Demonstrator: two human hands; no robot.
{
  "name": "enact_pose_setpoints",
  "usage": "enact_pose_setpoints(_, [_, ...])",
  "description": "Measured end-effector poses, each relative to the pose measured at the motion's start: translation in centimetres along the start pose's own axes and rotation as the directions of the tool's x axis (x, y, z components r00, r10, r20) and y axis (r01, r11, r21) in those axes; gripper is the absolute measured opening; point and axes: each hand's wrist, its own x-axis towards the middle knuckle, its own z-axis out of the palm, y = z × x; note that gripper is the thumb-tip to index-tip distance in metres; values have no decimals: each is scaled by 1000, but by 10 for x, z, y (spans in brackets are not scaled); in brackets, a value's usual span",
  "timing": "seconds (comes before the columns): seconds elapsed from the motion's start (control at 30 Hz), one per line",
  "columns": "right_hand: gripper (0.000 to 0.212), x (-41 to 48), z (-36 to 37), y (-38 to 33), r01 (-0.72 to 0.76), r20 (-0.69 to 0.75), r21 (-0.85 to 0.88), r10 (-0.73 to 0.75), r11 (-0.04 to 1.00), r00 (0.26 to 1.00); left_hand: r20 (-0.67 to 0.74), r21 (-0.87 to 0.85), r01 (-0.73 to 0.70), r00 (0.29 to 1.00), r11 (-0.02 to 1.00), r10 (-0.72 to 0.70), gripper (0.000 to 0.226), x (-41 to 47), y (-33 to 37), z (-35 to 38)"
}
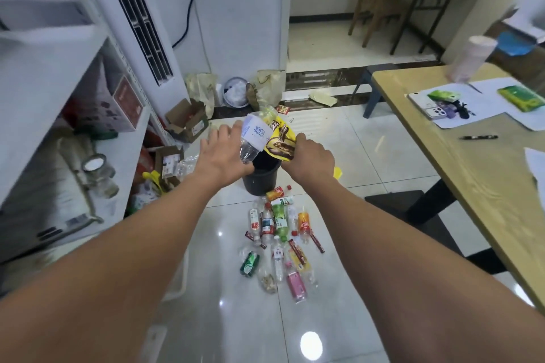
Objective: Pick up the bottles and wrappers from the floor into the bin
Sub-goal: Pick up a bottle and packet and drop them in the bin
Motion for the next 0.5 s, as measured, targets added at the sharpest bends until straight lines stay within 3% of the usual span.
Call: enact_pose_setpoints(0.5, [42,5,8,-15,-42,61,49,39,998,997,47,35,32,998,999,-33,92,5,-34,-4])
